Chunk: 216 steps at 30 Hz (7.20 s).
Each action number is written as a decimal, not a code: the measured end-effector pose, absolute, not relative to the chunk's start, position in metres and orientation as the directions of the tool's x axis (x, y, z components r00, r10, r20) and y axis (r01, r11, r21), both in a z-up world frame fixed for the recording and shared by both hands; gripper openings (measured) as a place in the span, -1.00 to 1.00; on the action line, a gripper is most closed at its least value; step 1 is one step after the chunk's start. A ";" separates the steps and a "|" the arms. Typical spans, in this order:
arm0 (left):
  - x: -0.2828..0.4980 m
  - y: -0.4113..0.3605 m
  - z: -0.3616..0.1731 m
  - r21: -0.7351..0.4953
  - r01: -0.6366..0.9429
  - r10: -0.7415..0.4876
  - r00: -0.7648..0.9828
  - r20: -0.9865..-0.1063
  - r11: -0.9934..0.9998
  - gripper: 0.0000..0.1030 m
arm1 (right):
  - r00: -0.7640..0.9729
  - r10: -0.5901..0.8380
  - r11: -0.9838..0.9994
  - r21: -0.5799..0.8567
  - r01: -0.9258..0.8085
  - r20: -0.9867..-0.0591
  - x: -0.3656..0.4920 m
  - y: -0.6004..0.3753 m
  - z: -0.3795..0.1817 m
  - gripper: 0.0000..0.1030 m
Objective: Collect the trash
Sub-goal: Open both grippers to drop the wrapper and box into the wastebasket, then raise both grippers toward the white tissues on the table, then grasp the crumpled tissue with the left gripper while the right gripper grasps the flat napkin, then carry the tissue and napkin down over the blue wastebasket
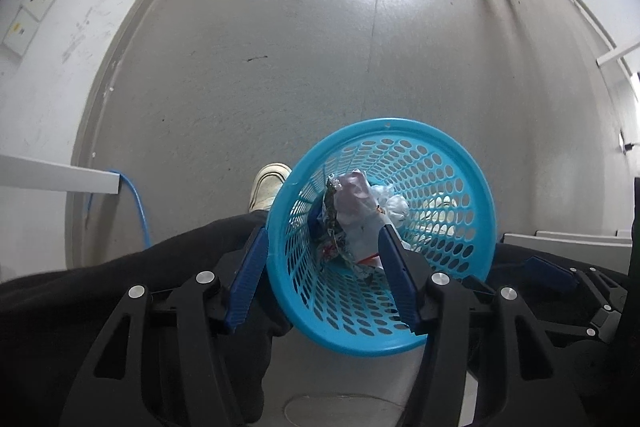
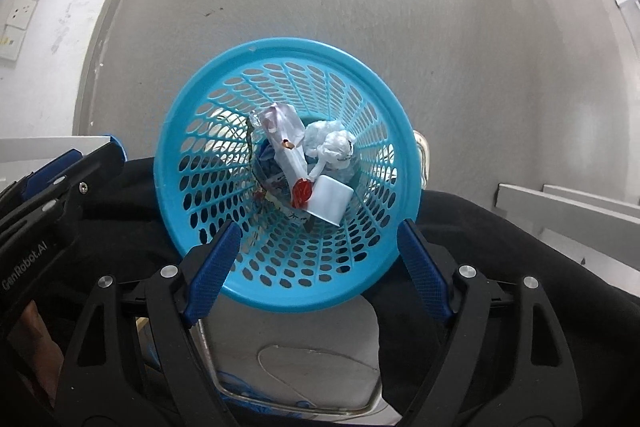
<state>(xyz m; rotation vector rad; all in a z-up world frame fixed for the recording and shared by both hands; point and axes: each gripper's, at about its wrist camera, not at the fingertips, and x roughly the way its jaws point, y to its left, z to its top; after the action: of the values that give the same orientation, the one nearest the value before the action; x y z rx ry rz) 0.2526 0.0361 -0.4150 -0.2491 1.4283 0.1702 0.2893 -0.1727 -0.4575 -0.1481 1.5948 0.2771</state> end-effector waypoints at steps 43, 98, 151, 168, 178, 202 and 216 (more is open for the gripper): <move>0.016 0.019 -0.125 0.015 -0.126 0.105 0.745 -0.659 0.992 0.81 | 0.504 0.428 0.830 0.104 -0.549 -0.750 0.074 -0.234 -0.159 0.82; 0.258 0.134 -0.027 -0.146 -0.148 0.016 0.753 -0.658 0.978 0.88 | 0.439 0.450 0.769 0.088 -0.633 -0.778 0.311 -0.072 -0.045 0.72; 0.218 0.068 -0.019 -0.247 -0.016 -0.154 0.742 -0.652 0.969 -0.70 | 0.562 0.515 0.794 0.112 -0.598 -0.647 0.239 -0.164 -0.013 -0.95; 0.095 -0.001 -0.008 -0.209 0.109 -0.213 0.785 -0.582 0.972 -0.70 | 0.608 0.585 0.770 0.131 -0.624 -0.537 0.114 -0.237 0.006 -0.95; 0.043 -0.017 -0.010 -0.199 0.152 -0.240 0.784 -0.573 0.968 -0.70 | 0.615 0.600 0.753 0.103 -0.650 -0.512 0.061 -0.255 0.014 -0.95; -0.022 -0.017 -0.093 -0.189 0.154 -0.243 0.690 -0.682 0.970 -0.70 | 0.501 0.528 0.749 0.098 -0.655 -0.686 -0.004 -0.265 -0.076 -0.95; 0.042 -0.013 -0.195 -0.231 0.099 -0.248 0.525 -0.814 0.968 -0.70 | 0.375 0.435 0.799 0.157 -0.581 -0.819 0.055 -0.248 -0.183 -0.95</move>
<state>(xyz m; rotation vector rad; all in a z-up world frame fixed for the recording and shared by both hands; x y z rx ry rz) 0.0420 -0.0128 -0.1946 -0.1629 0.9982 -0.2086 0.0546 -0.2478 -0.1832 -0.1668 0.9915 0.6535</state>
